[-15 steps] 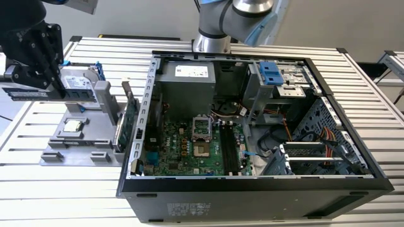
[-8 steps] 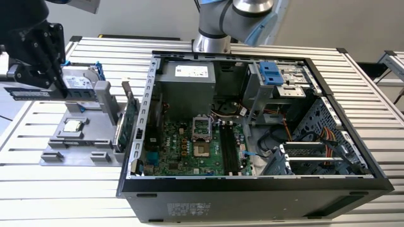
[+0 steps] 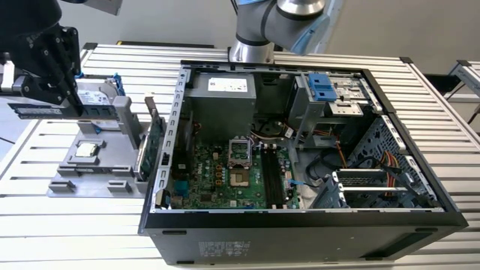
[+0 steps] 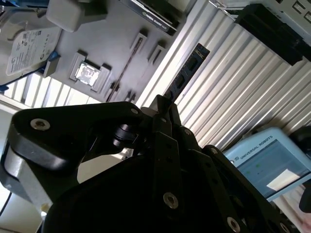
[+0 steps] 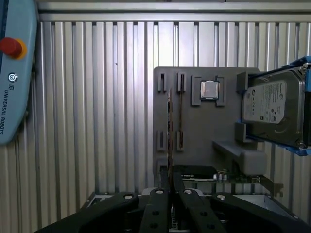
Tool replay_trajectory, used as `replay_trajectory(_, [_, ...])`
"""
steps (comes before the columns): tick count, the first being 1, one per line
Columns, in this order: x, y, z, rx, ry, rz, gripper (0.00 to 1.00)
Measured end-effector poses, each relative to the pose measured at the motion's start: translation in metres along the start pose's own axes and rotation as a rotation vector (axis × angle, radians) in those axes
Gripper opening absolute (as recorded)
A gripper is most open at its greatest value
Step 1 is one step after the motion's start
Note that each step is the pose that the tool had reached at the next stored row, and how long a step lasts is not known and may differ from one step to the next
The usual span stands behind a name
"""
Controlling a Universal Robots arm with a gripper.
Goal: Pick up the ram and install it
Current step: 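Pick up the ram and move it above insertion slot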
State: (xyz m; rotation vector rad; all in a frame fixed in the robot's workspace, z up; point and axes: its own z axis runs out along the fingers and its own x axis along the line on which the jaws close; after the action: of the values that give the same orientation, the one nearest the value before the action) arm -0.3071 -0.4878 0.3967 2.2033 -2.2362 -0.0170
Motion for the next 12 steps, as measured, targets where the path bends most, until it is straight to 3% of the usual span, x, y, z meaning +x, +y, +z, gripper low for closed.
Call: replay_trajectory(12, [-0.0001,-0.0057,-0.0018,-0.0001,0.0001,0.0,0.0])
